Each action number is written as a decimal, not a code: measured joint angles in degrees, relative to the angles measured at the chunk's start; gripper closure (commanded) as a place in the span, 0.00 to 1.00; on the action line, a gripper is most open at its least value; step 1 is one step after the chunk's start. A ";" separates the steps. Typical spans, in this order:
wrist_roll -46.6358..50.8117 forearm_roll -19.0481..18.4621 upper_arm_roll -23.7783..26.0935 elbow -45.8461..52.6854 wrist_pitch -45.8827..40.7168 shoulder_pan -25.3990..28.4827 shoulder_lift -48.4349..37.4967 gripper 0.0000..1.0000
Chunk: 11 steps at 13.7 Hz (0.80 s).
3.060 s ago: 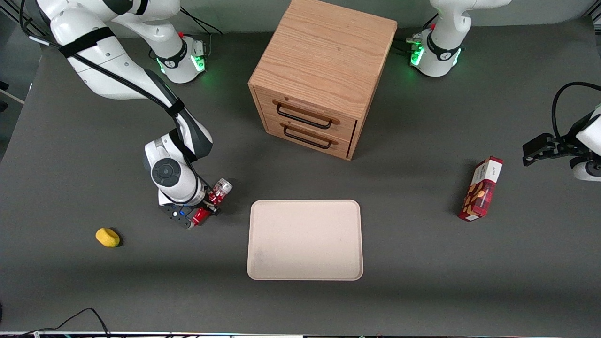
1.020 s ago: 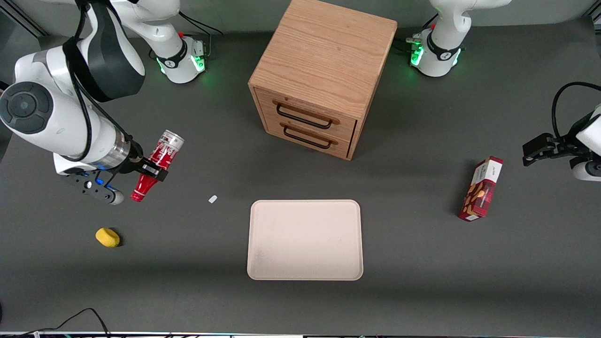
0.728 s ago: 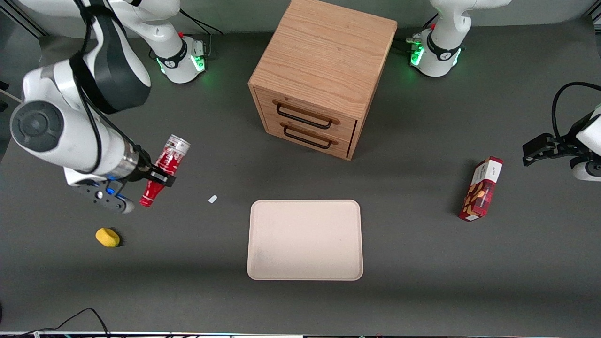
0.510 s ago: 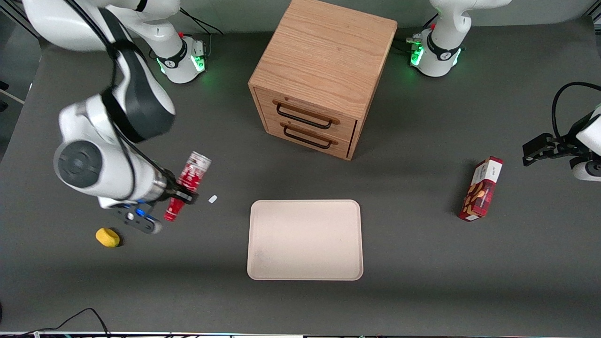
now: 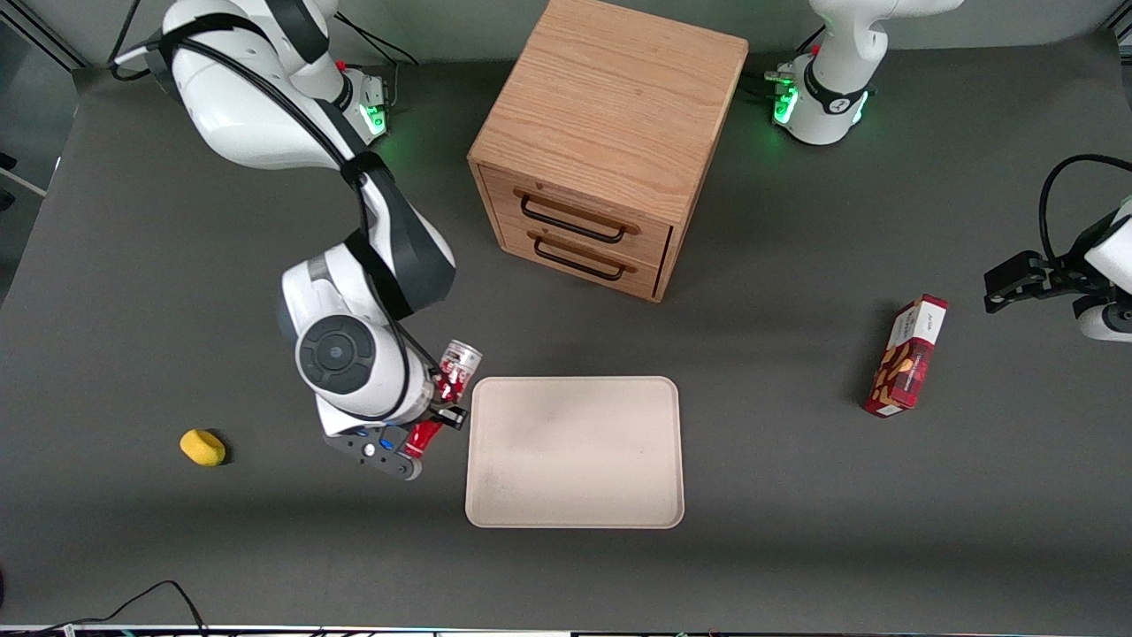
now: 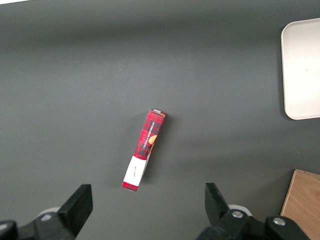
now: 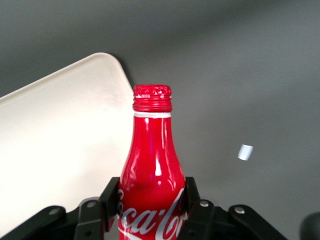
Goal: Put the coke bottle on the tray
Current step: 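Carry the upright bottle with the right gripper over the cream tray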
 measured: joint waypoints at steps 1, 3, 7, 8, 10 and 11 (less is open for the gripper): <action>0.00 0.00 -0.11 0.22 1.61 0.37 1.04 1.00; -0.01 -0.01 -0.19 0.28 5.51 0.94 3.21 1.00; -9.43 -0.51 -1.05 0.40 10.49 2.08 7.19 1.00; -12.75 -0.51 -1.37 0.41 11.56 2.24 7.88 1.00; -15.49 -0.51 -1.58 0.43 15.27 2.36 9.46 1.00; -15.95 -0.51 -1.64 0.42 17.34 2.42 10.50 1.00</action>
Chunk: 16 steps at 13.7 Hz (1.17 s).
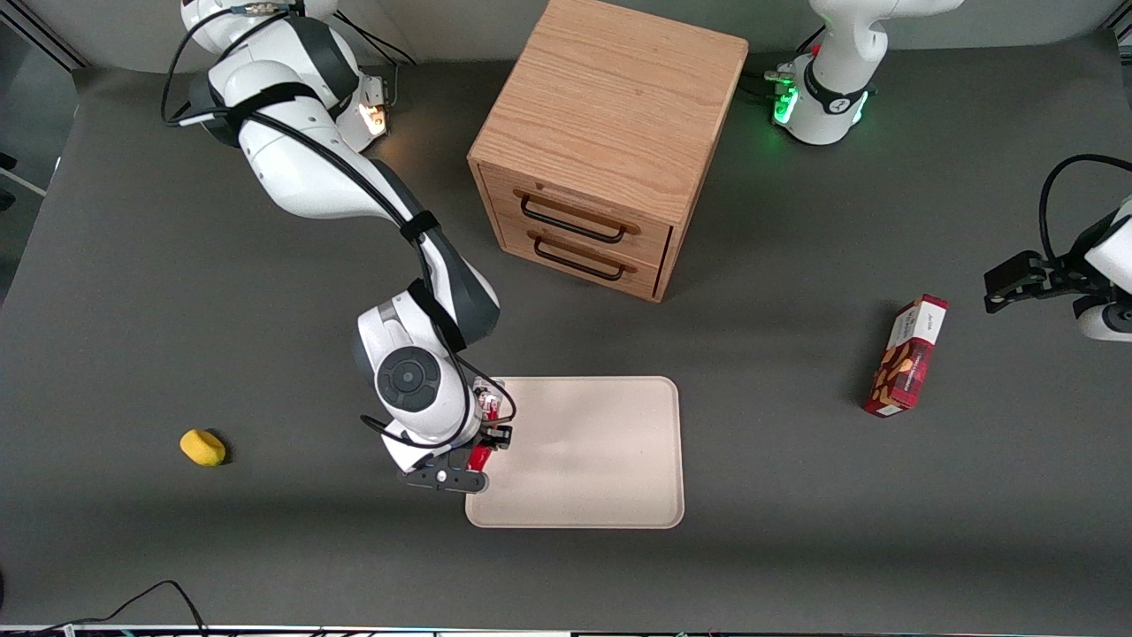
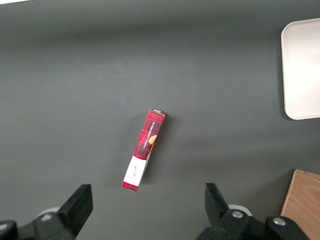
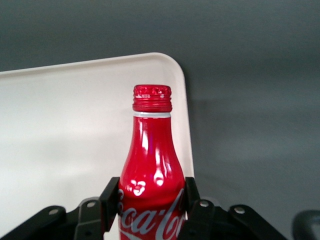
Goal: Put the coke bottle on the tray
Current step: 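Carry the upright bottle with the right gripper over the cream tray, then lower the bottle onto the tray and open the right gripper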
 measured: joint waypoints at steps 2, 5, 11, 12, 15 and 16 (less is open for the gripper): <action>-1.23 0.00 -0.18 0.04 2.16 0.15 1.97 1.00; -4.37 0.00 -0.29 0.15 2.81 0.17 3.62 1.00; -6.37 0.00 -0.48 0.31 3.87 0.16 4.63 0.49; -6.37 0.00 -0.48 0.32 3.95 0.16 4.76 0.01; -6.39 0.00 -0.49 0.55 4.04 0.16 4.99 0.00; -6.42 0.00 -0.53 0.67 4.05 0.16 4.99 0.00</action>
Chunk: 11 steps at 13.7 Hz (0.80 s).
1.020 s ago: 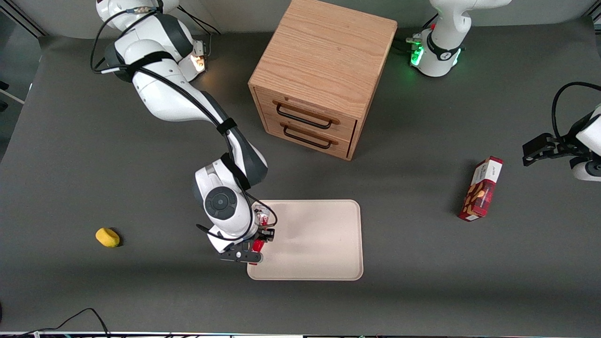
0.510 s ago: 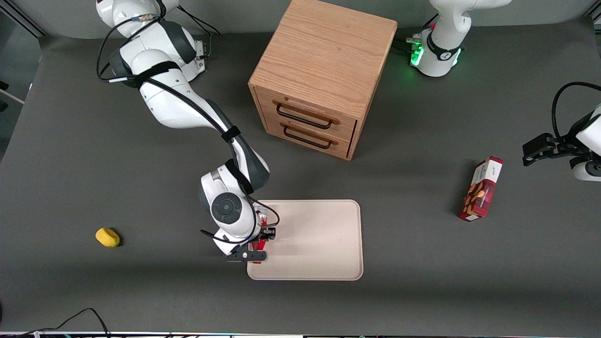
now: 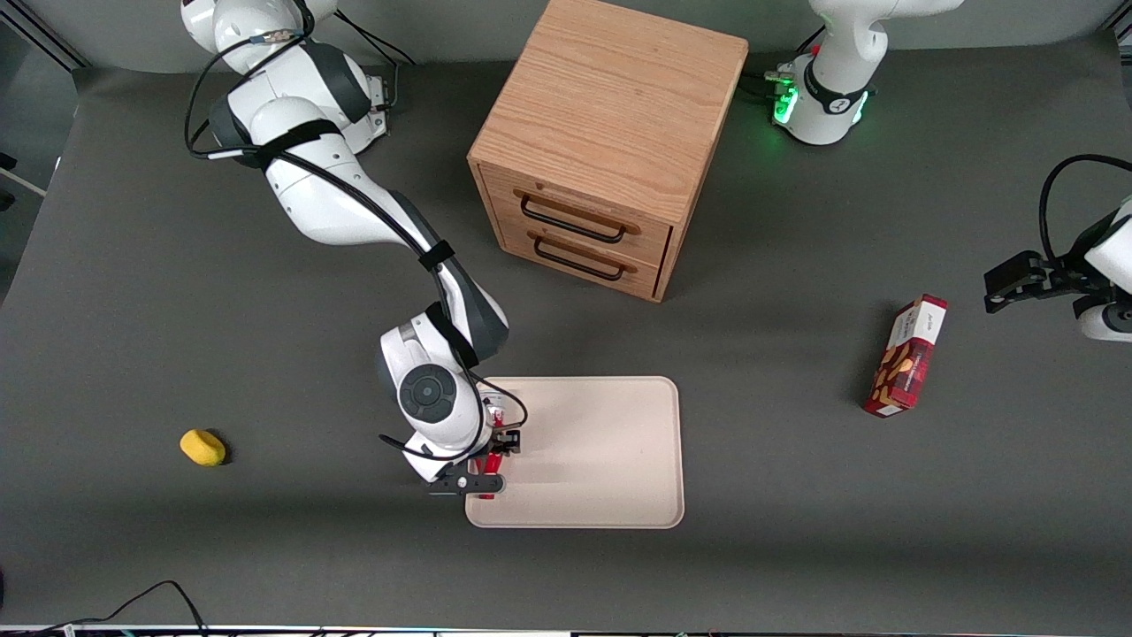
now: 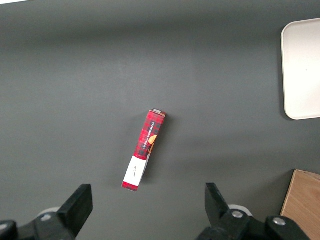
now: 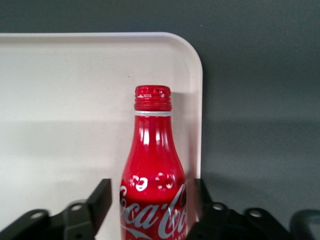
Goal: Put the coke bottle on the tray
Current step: 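Lower the bottle onto the tray and open the right gripper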
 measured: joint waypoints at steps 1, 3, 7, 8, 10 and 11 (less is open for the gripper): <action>-0.04 0.00 -0.03 0.07 0.00 0.00 0.00 0.00; -0.11 0.00 -0.04 0.09 0.00 0.00 0.00 0.00; -0.13 0.00 -0.06 0.10 0.00 0.00 0.00 0.00; -0.13 0.00 -0.06 0.18 0.00 0.00 0.01 0.00; -0.13 0.00 -0.08 0.90 -0.18 0.00 -0.10 0.00; -0.13 0.00 -0.07 1.34 -1.10 0.01 -0.49 0.00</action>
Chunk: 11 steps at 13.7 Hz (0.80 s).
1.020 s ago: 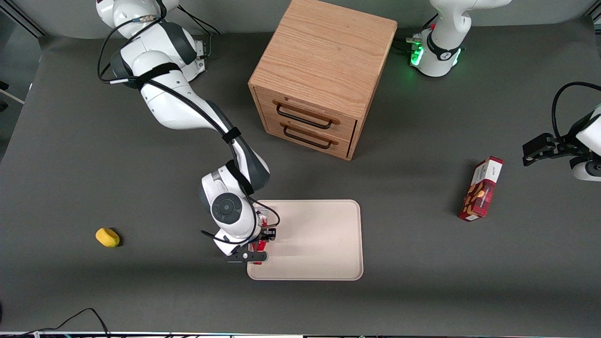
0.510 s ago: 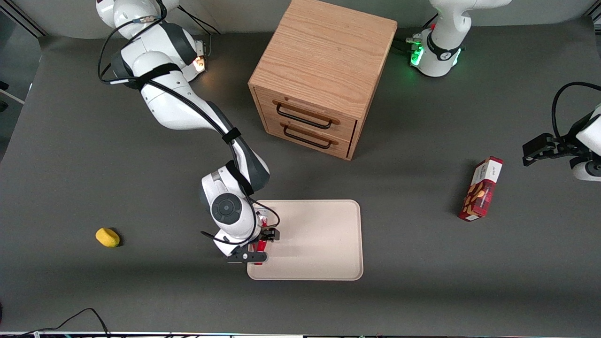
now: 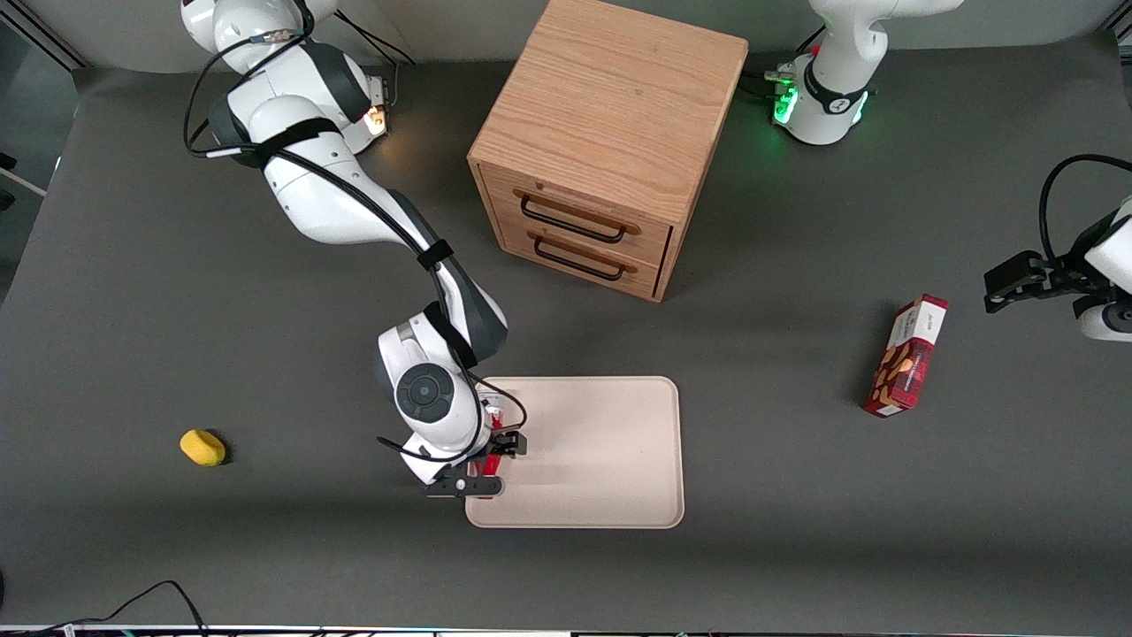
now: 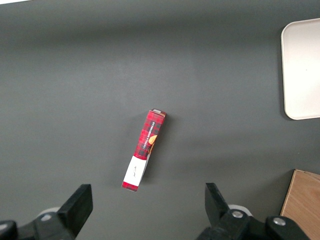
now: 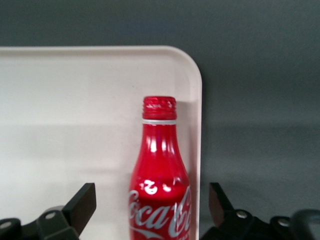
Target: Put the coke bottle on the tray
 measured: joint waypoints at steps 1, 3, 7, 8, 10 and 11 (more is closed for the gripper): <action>0.00 0.00 0.06 0.48 -2.47 0.01 -0.81 0.00; 0.42 0.04 0.12 1.31 -8.59 -0.05 -3.70 0.00; 1.91 1.13 0.47 -4.56 -17.90 -1.41 -15.96 0.00; 1.91 1.93 0.49 -8.40 -18.05 -1.93 -19.19 0.00; 1.64 2.54 0.58 -16.81 -18.14 -3.58 -26.24 0.00; 1.02 2.63 0.63 -21.05 -18.17 -4.67 -29.98 0.00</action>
